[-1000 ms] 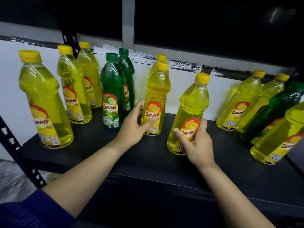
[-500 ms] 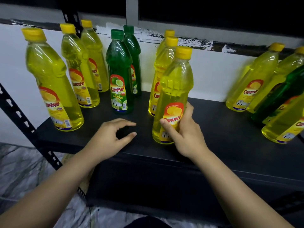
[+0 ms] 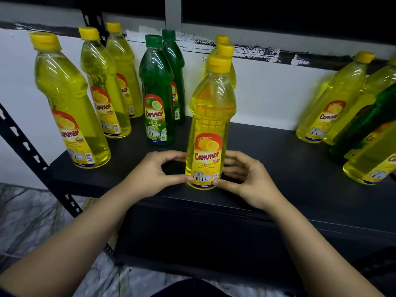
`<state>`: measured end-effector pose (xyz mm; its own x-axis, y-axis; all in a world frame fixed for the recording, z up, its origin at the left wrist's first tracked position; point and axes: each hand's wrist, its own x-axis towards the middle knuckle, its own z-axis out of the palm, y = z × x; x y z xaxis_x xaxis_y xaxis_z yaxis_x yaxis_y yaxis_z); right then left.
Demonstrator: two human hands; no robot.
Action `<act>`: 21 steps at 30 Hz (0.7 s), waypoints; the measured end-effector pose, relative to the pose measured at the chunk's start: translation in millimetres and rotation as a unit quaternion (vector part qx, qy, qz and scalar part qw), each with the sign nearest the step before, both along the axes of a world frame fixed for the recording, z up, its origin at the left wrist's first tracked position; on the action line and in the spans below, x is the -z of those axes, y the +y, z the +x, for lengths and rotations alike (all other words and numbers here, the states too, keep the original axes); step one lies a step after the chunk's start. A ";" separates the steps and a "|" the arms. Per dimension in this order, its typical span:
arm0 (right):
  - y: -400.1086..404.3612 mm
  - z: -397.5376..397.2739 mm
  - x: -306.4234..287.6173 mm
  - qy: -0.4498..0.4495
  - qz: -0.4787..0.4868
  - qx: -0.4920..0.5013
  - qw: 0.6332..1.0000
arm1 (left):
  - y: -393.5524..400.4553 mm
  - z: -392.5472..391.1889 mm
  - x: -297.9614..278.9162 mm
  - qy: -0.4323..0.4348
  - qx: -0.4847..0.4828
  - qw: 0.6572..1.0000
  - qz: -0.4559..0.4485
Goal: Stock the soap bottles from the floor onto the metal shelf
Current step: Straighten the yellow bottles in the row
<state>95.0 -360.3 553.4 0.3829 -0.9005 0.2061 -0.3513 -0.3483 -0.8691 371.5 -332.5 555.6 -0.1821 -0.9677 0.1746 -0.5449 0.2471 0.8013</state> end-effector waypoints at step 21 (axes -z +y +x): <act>9.3 -39.2 -20.6 0.025 -0.152 0.139 0.978 | 66.4 -30.5 -2.3 -0.013 -0.131 0.961 -0.243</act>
<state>55.8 -351.0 574.0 0.1490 -0.8712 0.4677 -0.5078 -0.4733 -0.7199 341.0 -266.0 557.8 0.0474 -0.7865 0.6158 -0.6572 0.4397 0.6122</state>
